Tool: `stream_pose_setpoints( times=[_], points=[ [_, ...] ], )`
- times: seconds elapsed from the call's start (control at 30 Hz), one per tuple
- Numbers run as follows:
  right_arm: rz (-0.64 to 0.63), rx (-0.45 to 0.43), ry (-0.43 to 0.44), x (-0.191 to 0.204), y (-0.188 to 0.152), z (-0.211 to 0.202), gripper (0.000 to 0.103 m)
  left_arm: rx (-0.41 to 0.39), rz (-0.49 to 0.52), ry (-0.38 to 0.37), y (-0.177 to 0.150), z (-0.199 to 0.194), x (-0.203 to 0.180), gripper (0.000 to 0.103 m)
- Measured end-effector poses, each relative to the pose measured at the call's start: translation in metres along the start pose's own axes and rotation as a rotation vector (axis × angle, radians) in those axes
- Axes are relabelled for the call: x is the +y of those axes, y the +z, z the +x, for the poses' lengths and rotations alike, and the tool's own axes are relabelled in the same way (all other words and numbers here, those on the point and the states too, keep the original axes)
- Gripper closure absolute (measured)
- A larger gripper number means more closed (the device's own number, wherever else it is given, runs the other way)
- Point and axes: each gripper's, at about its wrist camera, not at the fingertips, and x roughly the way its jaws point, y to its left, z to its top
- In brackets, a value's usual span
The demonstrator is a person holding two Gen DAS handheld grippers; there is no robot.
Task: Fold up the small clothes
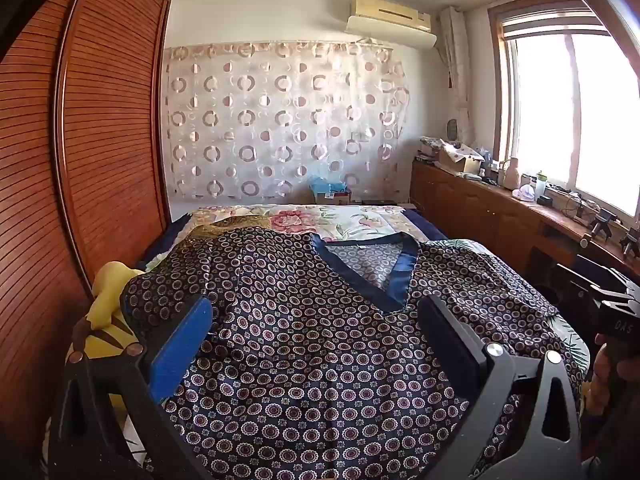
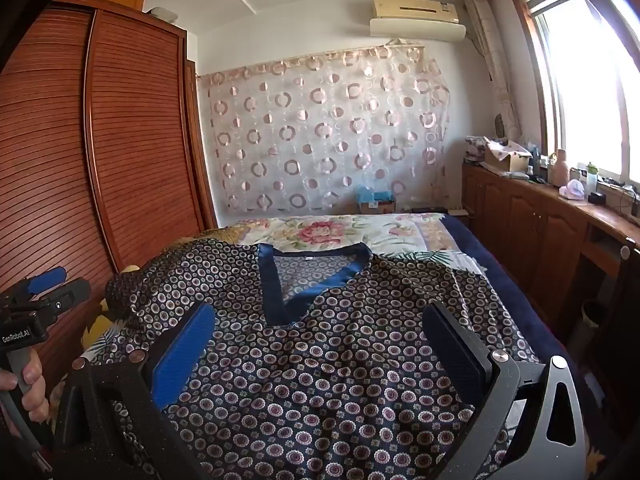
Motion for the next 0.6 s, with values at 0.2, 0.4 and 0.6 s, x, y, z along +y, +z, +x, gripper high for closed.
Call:
stream_pose_setpoints(
  times=[0.2, 0.4, 0.6],
  points=[
    [0.005, -0.005, 0.003, -0.0002, -0.0001, 0.0001, 0.0, 0.0, 0.0, -0.001, 0.001, -0.0002, -0.0003, 0.0],
    [0.005, -0.003, 0.003, -0.0004, -0.0004, -0.0002, 0.0, 0.0, 0.001, -0.001, 0.0013, -0.0005, -0.001, 0.0],
    [0.006, -0.001, 0.005, 0.0009, -0.0003, 0.0017, 0.0, 0.005, 0.003, 0.0, 0.0006, 0.0006, -0.0006, 0.0]
  ],
)
